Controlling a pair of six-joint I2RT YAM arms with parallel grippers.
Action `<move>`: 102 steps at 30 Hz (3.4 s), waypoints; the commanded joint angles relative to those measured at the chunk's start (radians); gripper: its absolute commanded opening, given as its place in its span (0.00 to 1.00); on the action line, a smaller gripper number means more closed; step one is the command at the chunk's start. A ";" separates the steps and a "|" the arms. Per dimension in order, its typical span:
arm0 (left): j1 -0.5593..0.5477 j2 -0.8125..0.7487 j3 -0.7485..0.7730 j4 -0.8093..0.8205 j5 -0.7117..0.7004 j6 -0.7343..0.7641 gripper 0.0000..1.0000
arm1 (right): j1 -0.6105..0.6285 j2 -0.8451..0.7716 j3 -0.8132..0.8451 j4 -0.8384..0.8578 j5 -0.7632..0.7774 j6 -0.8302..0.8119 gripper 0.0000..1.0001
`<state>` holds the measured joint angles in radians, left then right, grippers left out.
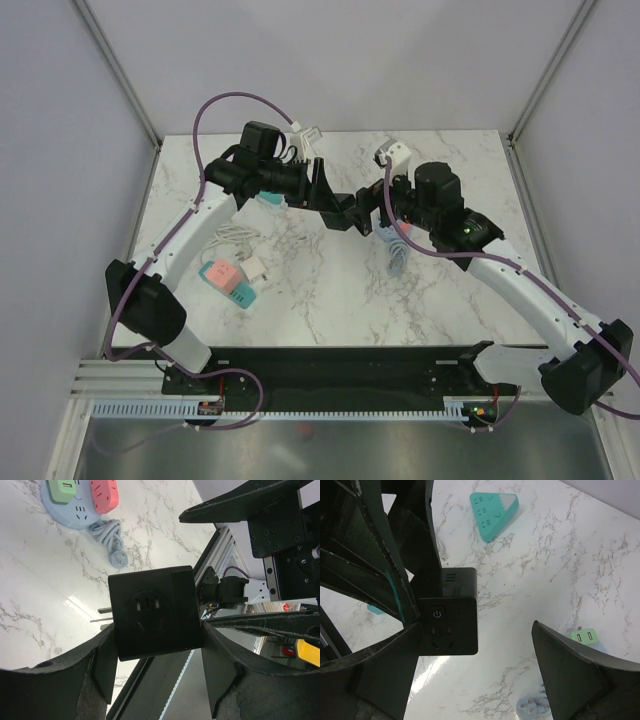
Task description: Insert the plug
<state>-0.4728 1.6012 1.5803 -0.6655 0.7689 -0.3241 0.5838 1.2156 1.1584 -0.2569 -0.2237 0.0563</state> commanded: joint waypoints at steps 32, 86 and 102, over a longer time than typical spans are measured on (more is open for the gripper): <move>-0.004 -0.004 0.007 0.080 0.066 -0.135 0.72 | 0.054 0.045 -0.014 0.114 -0.003 0.017 0.00; 0.395 0.829 0.506 0.003 -0.405 0.045 0.02 | 0.050 -0.062 -0.160 0.122 0.056 0.131 0.00; 0.310 0.505 0.167 0.095 -0.384 0.005 0.03 | 0.028 0.332 0.336 -0.385 0.380 0.114 0.00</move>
<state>-0.2470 2.2620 1.7744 -0.5968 0.3737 -0.3061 0.6193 1.4548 1.3148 -0.4927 0.1120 0.1757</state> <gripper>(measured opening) 0.027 0.666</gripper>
